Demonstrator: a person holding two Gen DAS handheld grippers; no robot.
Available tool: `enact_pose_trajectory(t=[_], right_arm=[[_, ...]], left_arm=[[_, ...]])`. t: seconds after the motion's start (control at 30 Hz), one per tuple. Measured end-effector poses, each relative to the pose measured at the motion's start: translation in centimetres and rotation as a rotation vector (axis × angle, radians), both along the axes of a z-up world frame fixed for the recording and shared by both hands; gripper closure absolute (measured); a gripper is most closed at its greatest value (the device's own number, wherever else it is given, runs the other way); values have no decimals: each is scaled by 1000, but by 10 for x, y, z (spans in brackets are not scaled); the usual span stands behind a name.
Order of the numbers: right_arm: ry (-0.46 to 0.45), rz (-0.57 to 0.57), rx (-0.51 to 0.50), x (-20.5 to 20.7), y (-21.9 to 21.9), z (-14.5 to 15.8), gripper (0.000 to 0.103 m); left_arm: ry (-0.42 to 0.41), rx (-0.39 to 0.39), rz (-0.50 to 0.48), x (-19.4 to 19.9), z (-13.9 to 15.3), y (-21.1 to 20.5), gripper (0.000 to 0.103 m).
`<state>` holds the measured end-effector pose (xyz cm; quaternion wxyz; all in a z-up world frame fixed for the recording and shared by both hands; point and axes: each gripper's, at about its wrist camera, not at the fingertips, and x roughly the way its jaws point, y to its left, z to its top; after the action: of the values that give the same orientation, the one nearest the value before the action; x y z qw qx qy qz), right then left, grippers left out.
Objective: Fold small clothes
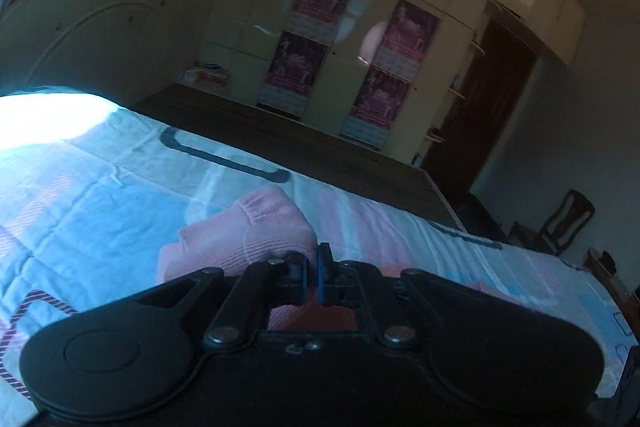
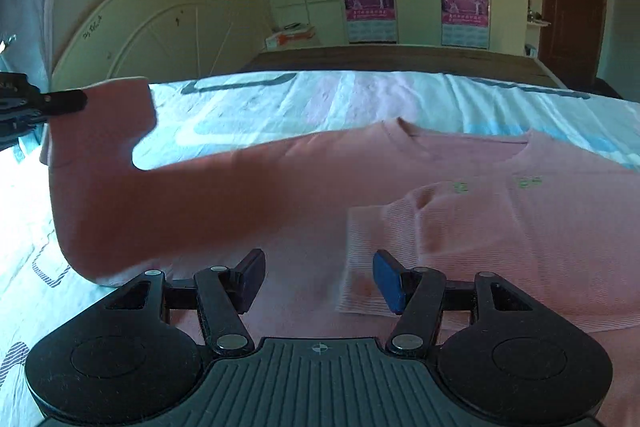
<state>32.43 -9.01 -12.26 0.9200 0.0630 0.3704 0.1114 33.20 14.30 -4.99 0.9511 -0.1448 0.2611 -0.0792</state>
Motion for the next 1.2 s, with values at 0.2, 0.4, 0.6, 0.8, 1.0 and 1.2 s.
enact_pose_trajectory(t=[0.2, 0.4, 0.6, 0.8, 1.0, 1.2], right_arm=[[13, -127, -5, -19, -83, 5, 43], [27, -127, 25, -35, -127, 5, 43], [-9, -22, 45, -34, -106, 12, 32], [-38, 146, -58, -27, -44, 1, 31], [-78, 262, -249, -21, 4, -20, 31], [-44, 253, -326, -3, 15, -47, 46]], left_arm=[[76, 129, -286, 8, -52, -144, 98], [196, 304, -361, -6, -106, -193, 79], [201, 327, -239, -43, -91, -157, 49], [243, 353, -48, -52, -90, -92, 49], [279, 353, 63, -65, -100, -49, 50], [261, 384, 87, -58, -112, -45, 51]])
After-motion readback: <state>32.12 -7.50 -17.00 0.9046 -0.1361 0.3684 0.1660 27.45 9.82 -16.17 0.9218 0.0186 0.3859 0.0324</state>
